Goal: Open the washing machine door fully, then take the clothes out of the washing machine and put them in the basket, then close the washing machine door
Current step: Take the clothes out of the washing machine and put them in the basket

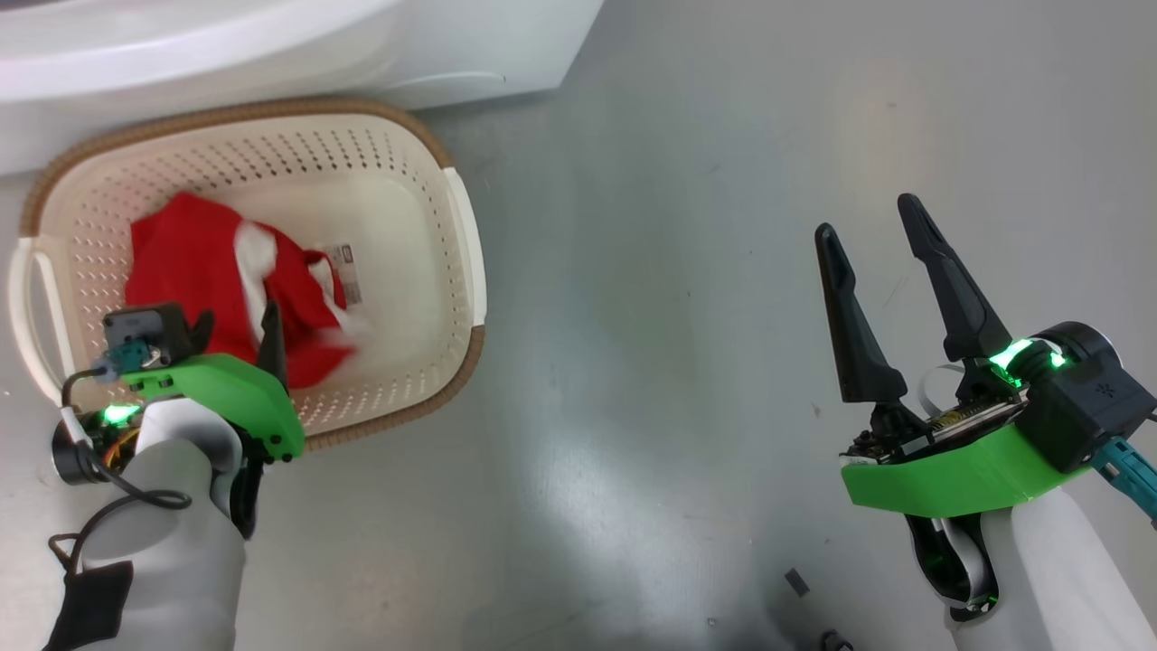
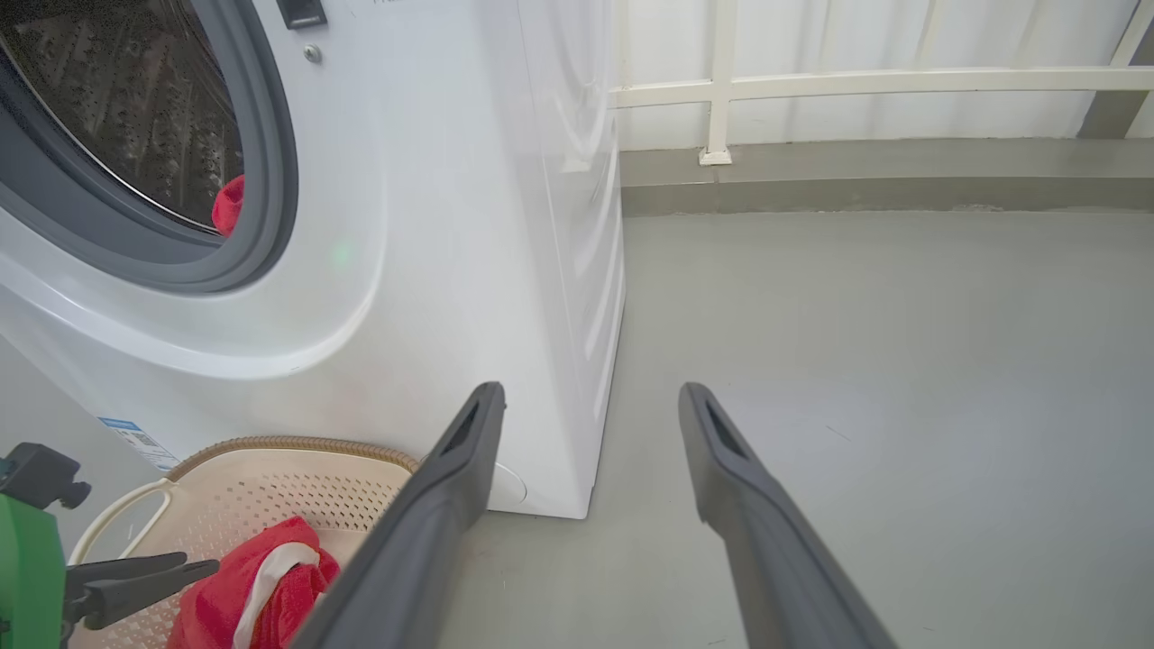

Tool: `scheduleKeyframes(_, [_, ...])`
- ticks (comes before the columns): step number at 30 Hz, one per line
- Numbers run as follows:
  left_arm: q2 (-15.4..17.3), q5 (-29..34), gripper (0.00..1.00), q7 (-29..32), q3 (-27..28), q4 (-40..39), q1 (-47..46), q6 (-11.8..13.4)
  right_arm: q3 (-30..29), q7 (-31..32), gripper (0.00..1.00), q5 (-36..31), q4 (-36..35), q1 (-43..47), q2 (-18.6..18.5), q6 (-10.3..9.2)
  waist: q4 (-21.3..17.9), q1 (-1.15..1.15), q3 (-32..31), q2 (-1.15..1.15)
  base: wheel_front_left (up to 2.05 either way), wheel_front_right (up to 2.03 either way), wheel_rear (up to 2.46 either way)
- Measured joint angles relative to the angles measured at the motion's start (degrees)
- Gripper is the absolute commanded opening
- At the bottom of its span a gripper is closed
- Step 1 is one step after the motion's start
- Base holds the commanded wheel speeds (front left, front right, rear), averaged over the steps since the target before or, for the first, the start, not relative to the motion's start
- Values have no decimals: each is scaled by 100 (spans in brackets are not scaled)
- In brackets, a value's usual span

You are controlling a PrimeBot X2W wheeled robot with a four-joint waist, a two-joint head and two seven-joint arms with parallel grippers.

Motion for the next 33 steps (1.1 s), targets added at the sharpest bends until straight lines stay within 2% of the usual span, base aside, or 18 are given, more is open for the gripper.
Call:
scheduleKeyframes(11, [-140,-119,100,-1,52,-669,436,-12,-9,0,100,60,115,9,0,0,77,0,-453,0,0,0,0])
scheduleKeyframes(18, [-300,-230,100,-2,-140,-1724,1028,-55,-26,0,100,60,253,124,0,0,184,0,-941,0,0,0,0])
scheduleKeyframes(23, [-334,-622,100,-3,-283,-2776,1631,-56,-22,0,100,60,388,282,-1,0,277,0,-1340,0,0,0,0])
scheduleKeyframes(26, [-352,-588,100,-7,-325,-3566,2232,-56,-24,0,100,60,505,391,-1,0,362,0,-1727,0,0,0,0])
scheduleKeyframes(33, [-356,-634,100,-7,-359,-4123,2845,-54,-49,0,100,-12,669,624,0,0,446,0,-2259,0,0,0,0])
